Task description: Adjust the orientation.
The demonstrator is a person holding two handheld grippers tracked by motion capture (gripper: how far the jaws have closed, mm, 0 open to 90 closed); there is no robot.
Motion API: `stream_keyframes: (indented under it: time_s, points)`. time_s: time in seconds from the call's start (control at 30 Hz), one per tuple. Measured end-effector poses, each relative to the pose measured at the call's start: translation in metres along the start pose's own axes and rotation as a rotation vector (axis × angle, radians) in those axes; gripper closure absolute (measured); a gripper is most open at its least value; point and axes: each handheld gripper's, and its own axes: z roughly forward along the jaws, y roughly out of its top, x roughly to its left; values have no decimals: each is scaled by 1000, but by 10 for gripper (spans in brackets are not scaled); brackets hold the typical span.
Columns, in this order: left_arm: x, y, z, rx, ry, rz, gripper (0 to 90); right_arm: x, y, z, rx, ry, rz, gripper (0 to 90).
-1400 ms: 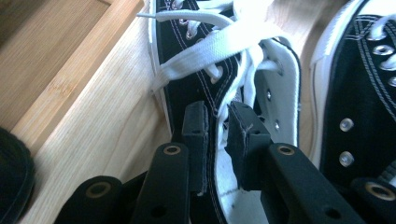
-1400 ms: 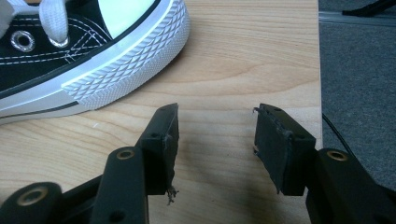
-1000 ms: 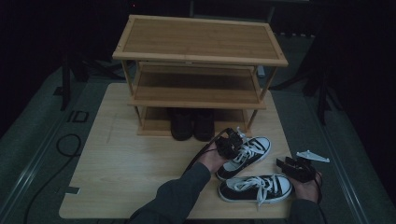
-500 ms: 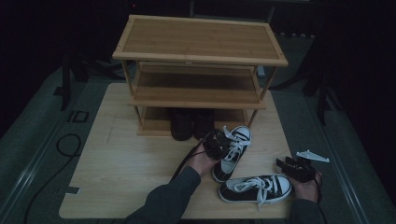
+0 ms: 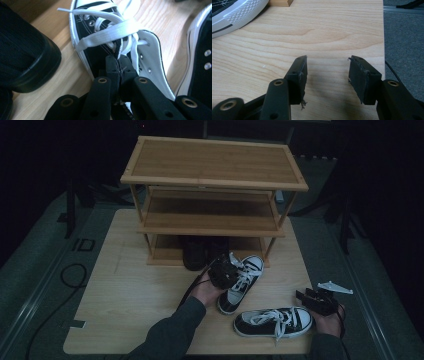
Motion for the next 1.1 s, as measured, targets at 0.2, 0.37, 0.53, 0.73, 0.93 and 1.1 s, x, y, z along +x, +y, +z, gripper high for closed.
stream_keyframes:
  time_s: [0.2,0.37,0.53,0.73,0.93,1.1]
  points:
    - [-1,-10,-6,5,-12,2,886,0,0,0,1,0,1,485]
    - [1,-18,-12,11,-23,5,885,1,0,0,4,-3,0,485]
    - [1,-24,-12,15,-35,3,880,1,0,0,5,-7,-6,487]
    - [4,-30,-15,19,-79,-8,721,4,4,-1,37,-29,-1,523]
    - [8,-39,-24,12,-82,-19,651,8,8,-1,79,-68,-16,532]
    - [15,-47,-33,0,-67,-26,630,13,10,-1,100,-107,-47,532]
